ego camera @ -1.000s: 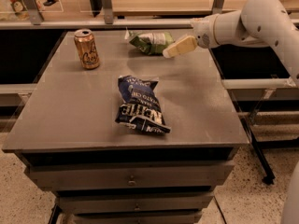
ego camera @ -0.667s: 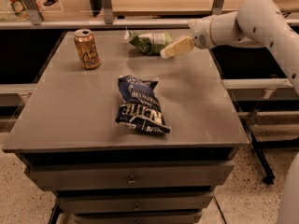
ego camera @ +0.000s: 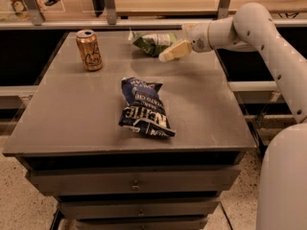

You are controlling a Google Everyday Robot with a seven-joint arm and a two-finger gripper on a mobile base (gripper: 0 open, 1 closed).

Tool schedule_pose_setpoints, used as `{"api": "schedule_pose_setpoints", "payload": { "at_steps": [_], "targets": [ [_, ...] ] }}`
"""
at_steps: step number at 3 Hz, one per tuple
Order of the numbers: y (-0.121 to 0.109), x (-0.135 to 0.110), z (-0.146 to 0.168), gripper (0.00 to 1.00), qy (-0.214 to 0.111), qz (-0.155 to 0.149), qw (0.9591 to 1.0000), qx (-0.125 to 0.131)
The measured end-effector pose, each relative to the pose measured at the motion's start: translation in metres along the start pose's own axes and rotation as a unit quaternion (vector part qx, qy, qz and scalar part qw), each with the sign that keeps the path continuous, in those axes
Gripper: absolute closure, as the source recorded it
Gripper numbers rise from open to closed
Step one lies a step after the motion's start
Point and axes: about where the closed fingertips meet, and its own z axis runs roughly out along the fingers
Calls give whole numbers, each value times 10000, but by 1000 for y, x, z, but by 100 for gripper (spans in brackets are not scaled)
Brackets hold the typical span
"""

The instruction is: Pick green jalapeno chip bag

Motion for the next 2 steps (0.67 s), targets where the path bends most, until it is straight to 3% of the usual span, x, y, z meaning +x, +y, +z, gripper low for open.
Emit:
{"api": "schedule_pose_setpoints", "payload": {
  "at_steps": [1,2],
  "targets": [
    [-5,4,15,0,9,-6,9999,-172],
    [-13,7,22,0,190,-11,9996,-189]
  ]
}}
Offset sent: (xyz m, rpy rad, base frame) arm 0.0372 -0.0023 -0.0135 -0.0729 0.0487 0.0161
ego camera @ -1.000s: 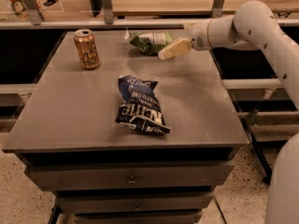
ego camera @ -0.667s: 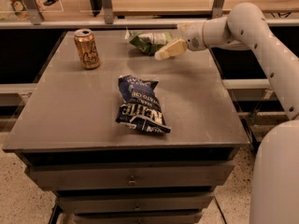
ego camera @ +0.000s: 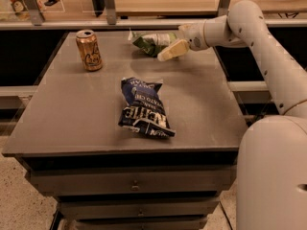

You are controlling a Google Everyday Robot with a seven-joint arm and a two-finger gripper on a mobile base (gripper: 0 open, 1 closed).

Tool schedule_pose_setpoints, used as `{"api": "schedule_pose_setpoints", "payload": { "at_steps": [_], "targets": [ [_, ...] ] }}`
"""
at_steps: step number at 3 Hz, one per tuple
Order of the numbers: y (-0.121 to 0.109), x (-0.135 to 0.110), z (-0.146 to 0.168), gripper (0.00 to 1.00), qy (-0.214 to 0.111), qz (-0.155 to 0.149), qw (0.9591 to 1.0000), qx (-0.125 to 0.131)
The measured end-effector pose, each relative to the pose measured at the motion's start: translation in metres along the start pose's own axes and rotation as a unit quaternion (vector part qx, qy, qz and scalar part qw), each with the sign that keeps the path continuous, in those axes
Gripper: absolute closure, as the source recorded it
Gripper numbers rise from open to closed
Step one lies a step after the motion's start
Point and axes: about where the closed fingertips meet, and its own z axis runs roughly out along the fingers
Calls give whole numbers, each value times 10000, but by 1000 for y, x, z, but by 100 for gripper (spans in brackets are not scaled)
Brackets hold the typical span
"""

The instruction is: Pick green jalapeno chip bag

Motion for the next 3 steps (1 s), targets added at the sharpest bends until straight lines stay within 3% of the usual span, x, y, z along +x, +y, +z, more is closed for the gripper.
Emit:
{"api": "schedule_pose_setpoints", "payload": {
  "at_steps": [1,2,3],
  "targets": [
    [-7,7,3,0,149,16,9999,22],
    [-10,9,10,17,201,-13,9998,-85],
    [-9,8,19,42,221,-47,9995,-225]
  ]
}}
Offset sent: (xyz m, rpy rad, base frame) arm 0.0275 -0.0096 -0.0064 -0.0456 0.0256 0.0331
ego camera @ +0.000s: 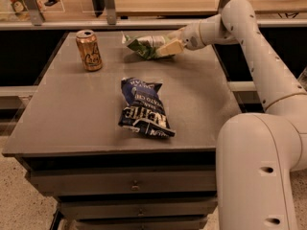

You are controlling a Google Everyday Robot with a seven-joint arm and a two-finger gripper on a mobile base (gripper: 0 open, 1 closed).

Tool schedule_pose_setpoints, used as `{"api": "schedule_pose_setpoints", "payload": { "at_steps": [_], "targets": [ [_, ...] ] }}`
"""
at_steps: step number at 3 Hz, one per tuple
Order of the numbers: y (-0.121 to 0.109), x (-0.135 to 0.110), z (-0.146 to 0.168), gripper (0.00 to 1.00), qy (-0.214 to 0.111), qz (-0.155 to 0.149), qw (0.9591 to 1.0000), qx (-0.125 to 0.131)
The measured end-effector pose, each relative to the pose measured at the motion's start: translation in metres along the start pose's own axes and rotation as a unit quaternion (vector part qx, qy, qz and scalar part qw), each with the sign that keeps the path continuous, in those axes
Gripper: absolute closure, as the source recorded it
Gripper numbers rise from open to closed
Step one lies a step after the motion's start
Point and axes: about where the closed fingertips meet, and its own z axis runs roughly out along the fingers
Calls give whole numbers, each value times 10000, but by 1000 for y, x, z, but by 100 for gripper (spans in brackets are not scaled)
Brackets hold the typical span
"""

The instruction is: Pick green jalapeno chip bag

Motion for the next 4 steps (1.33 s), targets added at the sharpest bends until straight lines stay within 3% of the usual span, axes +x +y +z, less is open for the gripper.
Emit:
{"api": "schedule_pose_setpoints", "payload": {
  "at_steps": [2,3,4],
  "targets": [
    [7,-22,-1,87,-218,-198,9993,-231],
    [14,-36,-15,100,-408,-255,9980,-407],
    [25,-48,-33,100,-744,-319,9948,-615]
  ]
}}
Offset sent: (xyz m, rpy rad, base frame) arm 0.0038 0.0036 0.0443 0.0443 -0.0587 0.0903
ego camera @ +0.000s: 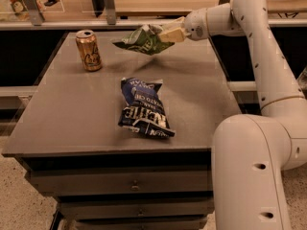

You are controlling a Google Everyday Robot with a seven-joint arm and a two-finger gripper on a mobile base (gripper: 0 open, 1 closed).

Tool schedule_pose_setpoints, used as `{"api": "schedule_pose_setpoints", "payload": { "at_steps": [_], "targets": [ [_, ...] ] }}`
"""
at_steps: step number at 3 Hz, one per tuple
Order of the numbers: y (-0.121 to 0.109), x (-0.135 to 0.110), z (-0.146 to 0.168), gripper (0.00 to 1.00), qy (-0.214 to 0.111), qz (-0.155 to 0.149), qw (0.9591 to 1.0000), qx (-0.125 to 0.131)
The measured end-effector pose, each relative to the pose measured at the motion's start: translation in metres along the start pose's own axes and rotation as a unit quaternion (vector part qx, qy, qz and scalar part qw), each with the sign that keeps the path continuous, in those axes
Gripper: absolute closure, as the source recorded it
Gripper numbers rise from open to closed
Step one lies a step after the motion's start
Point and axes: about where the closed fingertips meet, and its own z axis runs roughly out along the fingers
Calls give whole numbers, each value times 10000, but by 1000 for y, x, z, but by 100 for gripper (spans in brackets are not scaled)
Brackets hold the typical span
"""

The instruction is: Pick green jalapeno chip bag

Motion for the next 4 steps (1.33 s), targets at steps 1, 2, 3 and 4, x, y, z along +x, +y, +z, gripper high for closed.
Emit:
{"api": "schedule_pose_setpoints", "payload": {
  "at_steps": [1,2,3,4],
  "targets": [
    [12,-13,-13,100,-377,-59,9990,-217],
    [24,-26,-27,100,-680,-120,9970,-340],
    [31,-33,-46,100,-664,-78,9975,-208],
    [46,-40,-57,100,-588,9,9982,-113]
  ]
}}
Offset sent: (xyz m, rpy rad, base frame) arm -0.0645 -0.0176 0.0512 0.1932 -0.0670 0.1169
